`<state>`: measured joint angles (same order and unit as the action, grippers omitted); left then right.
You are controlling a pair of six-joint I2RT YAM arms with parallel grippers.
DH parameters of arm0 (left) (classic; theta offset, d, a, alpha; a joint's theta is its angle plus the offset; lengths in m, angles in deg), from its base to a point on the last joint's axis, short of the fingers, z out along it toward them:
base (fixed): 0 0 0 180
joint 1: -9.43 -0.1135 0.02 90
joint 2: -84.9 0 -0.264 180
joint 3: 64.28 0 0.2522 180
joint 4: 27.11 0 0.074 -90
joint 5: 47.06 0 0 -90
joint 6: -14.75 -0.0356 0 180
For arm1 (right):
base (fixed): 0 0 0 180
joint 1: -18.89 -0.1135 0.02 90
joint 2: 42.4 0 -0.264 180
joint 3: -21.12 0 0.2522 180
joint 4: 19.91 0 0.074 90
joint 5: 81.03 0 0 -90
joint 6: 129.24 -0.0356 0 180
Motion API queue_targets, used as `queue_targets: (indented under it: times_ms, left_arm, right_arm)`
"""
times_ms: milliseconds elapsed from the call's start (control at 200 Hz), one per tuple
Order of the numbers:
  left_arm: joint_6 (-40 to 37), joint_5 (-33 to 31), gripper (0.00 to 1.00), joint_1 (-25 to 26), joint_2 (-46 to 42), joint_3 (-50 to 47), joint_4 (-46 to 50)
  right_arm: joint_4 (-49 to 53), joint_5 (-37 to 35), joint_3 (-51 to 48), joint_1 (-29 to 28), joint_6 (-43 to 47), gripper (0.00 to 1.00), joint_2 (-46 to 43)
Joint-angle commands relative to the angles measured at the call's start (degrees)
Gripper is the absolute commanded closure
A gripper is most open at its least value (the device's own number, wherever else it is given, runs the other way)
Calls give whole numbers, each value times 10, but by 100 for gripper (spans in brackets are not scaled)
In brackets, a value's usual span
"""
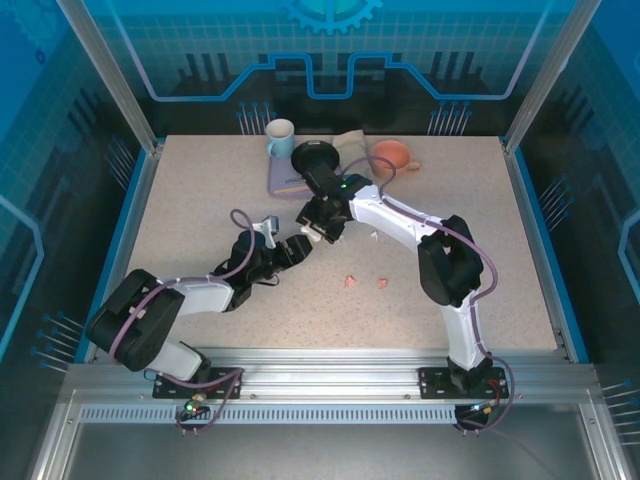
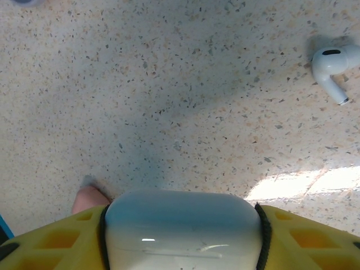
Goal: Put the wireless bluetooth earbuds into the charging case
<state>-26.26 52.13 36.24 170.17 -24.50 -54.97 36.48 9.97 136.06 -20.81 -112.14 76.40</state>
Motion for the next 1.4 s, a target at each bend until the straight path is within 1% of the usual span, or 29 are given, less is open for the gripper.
queue_targets:
  times_ms: [0,160,280,500,580,800,865,1120,1186,1216,1296,1316,1351,1396]
  left_arm:
    - [-11,-19,34,4,16,22,-45]
    - [-6,-21,39,4,37,38,-60]
    - [-4,-22,45,4,45,46,-65]
    - [-3,-20,48,4,52,60,-65]
    - [-2,-18,52,5,55,61,-66]
    - [-1,-20,54,8,60,59,-65]
    - [-2,-18,59,7,63,61,-65]
    - [-3,-17,71,9,70,74,-62]
    - [-4,-16,78,8,72,79,-58]
    - [-5,-15,79,8,72,81,-56]
    - [-6,-8,88,8,70,86,-45]
    - [-6,-6,90,9,69,86,-41]
    - [-8,-3,94,9,66,88,-34]
    - [-11,1,98,8,61,90,-18]
  right_arm:
    - [-5,17,-4,7,-11,43,-26]
    - [-10,22,-9,7,-13,43,-32]
    - [-9,22,-13,7,-13,43,-36]
    - [-20,32,-21,6,-21,43,-37]
    - [-22,30,-23,6,-22,43,-38]
    - [-26,32,-24,6,-24,44,-38]
    - [-26,32,-24,7,-24,44,-38]
    - [-30,35,-29,6,-26,44,-42]
    - [-30,37,-30,6,-26,44,-45]
    - [-31,38,-31,5,-26,44,-47]
    - [-34,35,-34,8,-24,40,-55]
    - [-34,34,-34,9,-23,37,-57]
    - [-33,32,-34,12,-20,29,-60]
    - [-33,31,-34,19,-13,22,-66]
